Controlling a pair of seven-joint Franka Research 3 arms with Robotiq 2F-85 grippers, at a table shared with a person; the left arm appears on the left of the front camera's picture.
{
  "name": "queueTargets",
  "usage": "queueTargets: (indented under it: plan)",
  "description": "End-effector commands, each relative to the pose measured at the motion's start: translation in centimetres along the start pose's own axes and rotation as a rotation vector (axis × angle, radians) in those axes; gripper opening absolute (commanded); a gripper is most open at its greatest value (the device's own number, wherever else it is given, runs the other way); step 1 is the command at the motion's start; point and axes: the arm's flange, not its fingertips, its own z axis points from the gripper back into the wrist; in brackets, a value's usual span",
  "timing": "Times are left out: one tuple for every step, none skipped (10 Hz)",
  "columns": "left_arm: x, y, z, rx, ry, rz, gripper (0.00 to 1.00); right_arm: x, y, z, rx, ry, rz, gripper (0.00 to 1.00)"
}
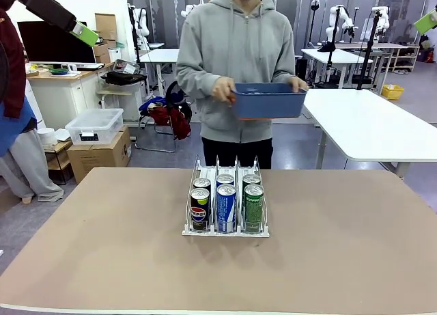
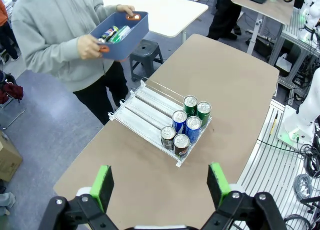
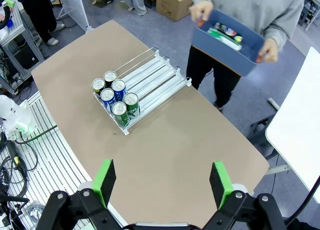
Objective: Fill the beverage cans into the dispenser.
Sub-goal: Pick up the Pepsi coke handed by the human.
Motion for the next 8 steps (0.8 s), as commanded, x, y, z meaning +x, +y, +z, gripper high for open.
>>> queueTargets:
  plan:
    - [-0.19, -0.02, 0.06, 0.007, 0.001, 0.008, 1.0, 0.01, 0.05, 0.01, 0.001, -0.001, 0.002, 1.0]
    - [-0.19, -0.02, 0.06, 0.007, 0.001, 0.008, 1.0, 0.01, 0.05, 0.01, 0.001, -0.001, 0.002, 1.0]
    - [-0.19, -0.02, 0.06, 0.007, 0.001, 0.008, 1.0, 0.01, 0.05, 0.01, 0.001, -0.001, 0.002, 1.0]
    - [-0.19, -0.02, 0.06, 0.007, 0.001, 0.008, 1.0, 0.01, 0.05, 0.01, 0.001, -0.001, 0.002, 1.0]
    - [-0.19, -0.02, 0.06, 0.007, 0.001, 0.008, 1.0, 0.01, 0.05, 0.01, 0.001, -0.001, 0.002, 1.0]
    - [-0.19, -0.02, 0.06, 0.007, 0.001, 0.008, 1.0, 0.01, 0.05, 0.01, 0.001, -0.001, 0.002, 1.0]
    - [-0.19, -0.02, 0.06, 0.007, 0.001, 0.008, 1.0, 0.01, 0.05, 0.01, 0.001, -0.001, 0.002, 1.0]
    - [-0.19, -0.02, 0.06, 0.007, 0.001, 0.008, 1.0, 0.01, 0.05, 0.01, 0.001, -0.001, 0.002, 1.0]
